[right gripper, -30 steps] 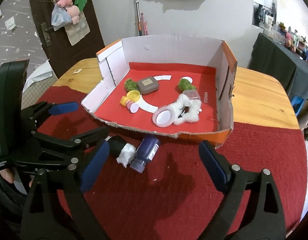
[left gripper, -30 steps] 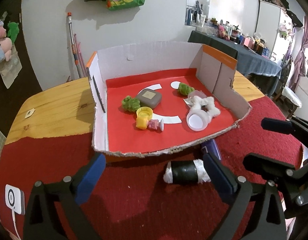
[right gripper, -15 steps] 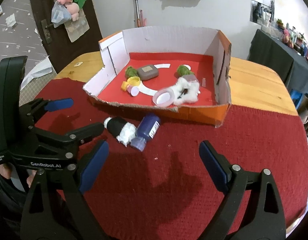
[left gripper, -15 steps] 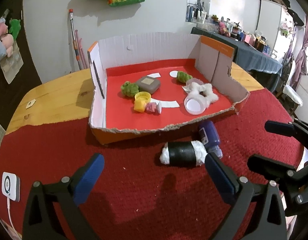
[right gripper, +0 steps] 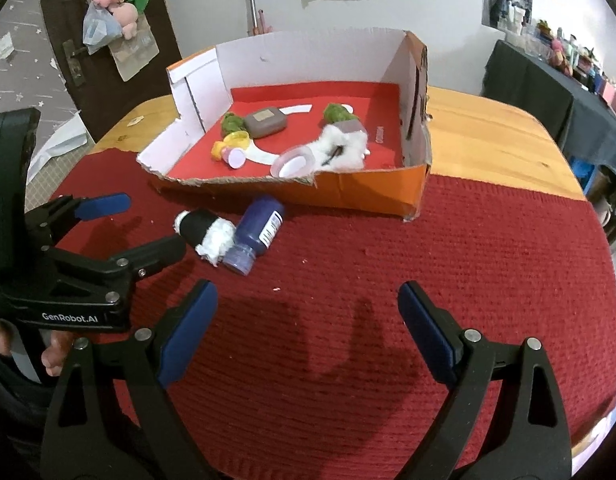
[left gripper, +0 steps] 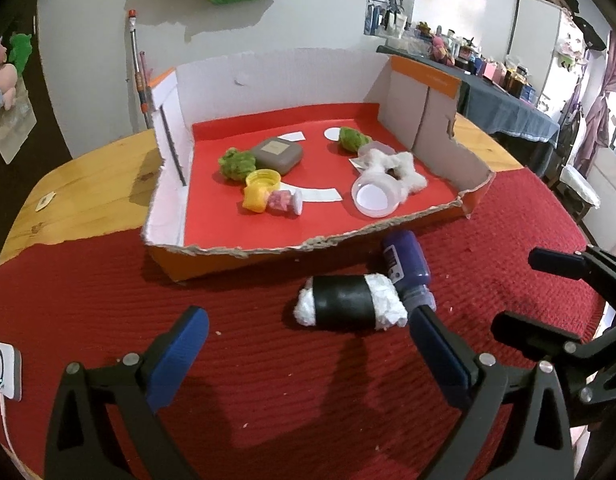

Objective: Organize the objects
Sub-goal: 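Grasp the black tube with white ends with left tool while right tool grasps the blue bottle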

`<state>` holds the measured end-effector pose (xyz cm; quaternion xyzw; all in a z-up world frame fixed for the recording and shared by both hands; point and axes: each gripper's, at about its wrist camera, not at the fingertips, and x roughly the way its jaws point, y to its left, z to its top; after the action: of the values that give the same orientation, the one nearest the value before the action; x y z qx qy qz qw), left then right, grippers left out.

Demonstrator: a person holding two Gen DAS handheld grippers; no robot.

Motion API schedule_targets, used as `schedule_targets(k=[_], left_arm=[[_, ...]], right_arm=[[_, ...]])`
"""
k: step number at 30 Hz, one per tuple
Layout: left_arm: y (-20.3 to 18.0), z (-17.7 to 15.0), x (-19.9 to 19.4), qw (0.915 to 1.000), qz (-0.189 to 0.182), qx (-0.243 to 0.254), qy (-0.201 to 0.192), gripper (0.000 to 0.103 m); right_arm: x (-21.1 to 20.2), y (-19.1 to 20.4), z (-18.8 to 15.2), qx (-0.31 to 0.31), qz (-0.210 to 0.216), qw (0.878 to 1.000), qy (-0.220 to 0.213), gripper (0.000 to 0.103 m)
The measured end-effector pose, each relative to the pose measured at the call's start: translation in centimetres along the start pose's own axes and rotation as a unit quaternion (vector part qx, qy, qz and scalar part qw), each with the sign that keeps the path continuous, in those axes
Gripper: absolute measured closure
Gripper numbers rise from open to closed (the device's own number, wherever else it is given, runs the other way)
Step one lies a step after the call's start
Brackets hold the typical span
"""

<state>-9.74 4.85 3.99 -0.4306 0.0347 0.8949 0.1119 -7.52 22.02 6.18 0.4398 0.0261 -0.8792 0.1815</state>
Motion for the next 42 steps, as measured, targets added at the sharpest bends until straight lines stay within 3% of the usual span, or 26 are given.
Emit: schedule_targets(k=[6, 12, 24, 29, 31, 37, 42], left_arm=[[-0.7, 0.0, 1.2, 1.0000, -0.001, 0.002, 0.009, 0.001], [-0.6, -0.1, 2.4, 0.9995, 0.021, 0.000, 0.022, 0.001], [3.5, -1.1, 1.7, 0.9986, 0.023, -0.041, 0.025, 0.000], [2.8, -0.8, 1.7, 0.9995, 0.023, -0.014, 0.018, 0.004], [2.8, -0.6, 1.9, 0.9997, 0.013, -0.007, 0.019, 0.004], [1.9, 0.2, 2.4, 0.9992, -0.002, 0.032, 0.023, 0.004], [0.6, 0.6, 3.1, 0.9973, -0.009, 0.067, 0.030, 0.007]], right_arm=[[0.6, -0.3, -0.4, -0.002, -0.003, 1.000, 0.011, 0.010], [1.0, -0.4, -0.5, -0.002, -0.002, 1.000, 0.017, 0.010], [3.4, 1.2, 1.4, -0.004, 0.013, 1.000, 0.013, 0.010], [4.5, 1.6, 2.2, -0.003, 0.016, 1.000, 0.013, 0.013], [4.7, 1.5, 2.5, 0.001, 0.022, 1.000, 0.014, 0.019], [4.7, 0.3, 2.6, 0.010, 0.017, 1.000, 0.022, 0.019], [4.9, 0.1, 2.7, 0.015, 0.042, 0.999, 0.028, 0.019]])
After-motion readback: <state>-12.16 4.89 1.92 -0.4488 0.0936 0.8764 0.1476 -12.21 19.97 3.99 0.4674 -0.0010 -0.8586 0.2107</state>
